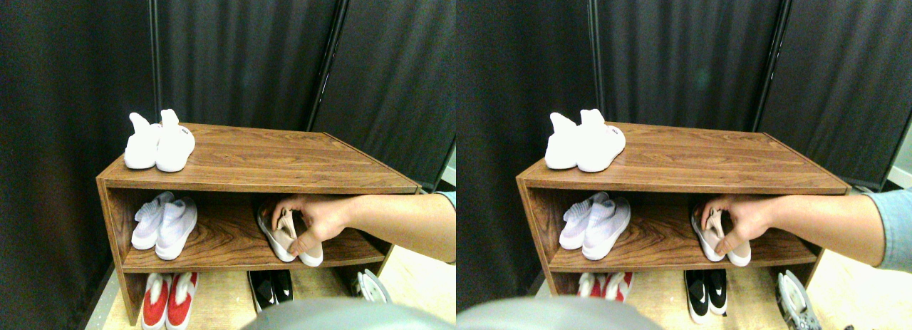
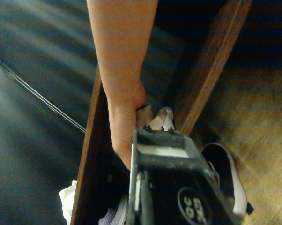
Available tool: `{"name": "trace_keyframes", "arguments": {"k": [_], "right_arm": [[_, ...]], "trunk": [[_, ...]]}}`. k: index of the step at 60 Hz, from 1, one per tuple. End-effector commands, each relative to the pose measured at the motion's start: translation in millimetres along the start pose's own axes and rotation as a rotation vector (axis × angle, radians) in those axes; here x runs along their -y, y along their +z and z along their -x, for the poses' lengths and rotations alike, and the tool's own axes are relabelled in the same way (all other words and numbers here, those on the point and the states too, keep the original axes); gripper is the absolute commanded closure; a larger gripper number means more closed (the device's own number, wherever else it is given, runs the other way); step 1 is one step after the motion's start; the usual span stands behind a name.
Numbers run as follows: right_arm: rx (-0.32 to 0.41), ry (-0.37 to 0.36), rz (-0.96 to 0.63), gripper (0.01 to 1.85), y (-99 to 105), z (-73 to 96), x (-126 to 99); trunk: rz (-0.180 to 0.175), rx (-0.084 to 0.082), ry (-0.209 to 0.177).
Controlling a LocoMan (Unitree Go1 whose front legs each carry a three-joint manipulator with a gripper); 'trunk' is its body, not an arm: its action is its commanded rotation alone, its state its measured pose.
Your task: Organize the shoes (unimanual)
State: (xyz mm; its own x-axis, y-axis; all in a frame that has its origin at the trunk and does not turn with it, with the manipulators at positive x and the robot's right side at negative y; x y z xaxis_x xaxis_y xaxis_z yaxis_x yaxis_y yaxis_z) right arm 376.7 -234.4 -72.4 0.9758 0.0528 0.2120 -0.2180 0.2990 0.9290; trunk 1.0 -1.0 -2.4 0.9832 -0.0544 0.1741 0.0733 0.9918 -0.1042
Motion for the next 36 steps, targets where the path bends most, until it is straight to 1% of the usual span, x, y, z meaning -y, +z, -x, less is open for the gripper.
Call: {"name": "trace_keyframes", "arguments": {"k": [1,14,15,18,25,26,36], "right_arm": [[0.007,0.020,-0.015,1.80,-3,-1.4,-7],[0.004,0.040,0.020,1.80,0,1.4,-8],[0.001,0.043,0.021,1.80,1,2.0,-8],[-0.004,0.046,0.019,1.80,2,1.7,-7],[0.002,0.042,0.034,1.80,5,2.0,-5],[0.006,0.039,0.034,1.80,5,2.1,-4],[0.004,0.045,0.025,1.80,7,0.9,-2]], "trunk": [[0.001,0.004,-0.001],[-0.002,0.005,-0.004],[-0.003,0.001,-0.004],[-0.004,-0.001,-0.005],[-0.003,-0.001,-0.005],[-0.004,-0.005,-0.007],[-0.005,-0.007,-0.008]]}}
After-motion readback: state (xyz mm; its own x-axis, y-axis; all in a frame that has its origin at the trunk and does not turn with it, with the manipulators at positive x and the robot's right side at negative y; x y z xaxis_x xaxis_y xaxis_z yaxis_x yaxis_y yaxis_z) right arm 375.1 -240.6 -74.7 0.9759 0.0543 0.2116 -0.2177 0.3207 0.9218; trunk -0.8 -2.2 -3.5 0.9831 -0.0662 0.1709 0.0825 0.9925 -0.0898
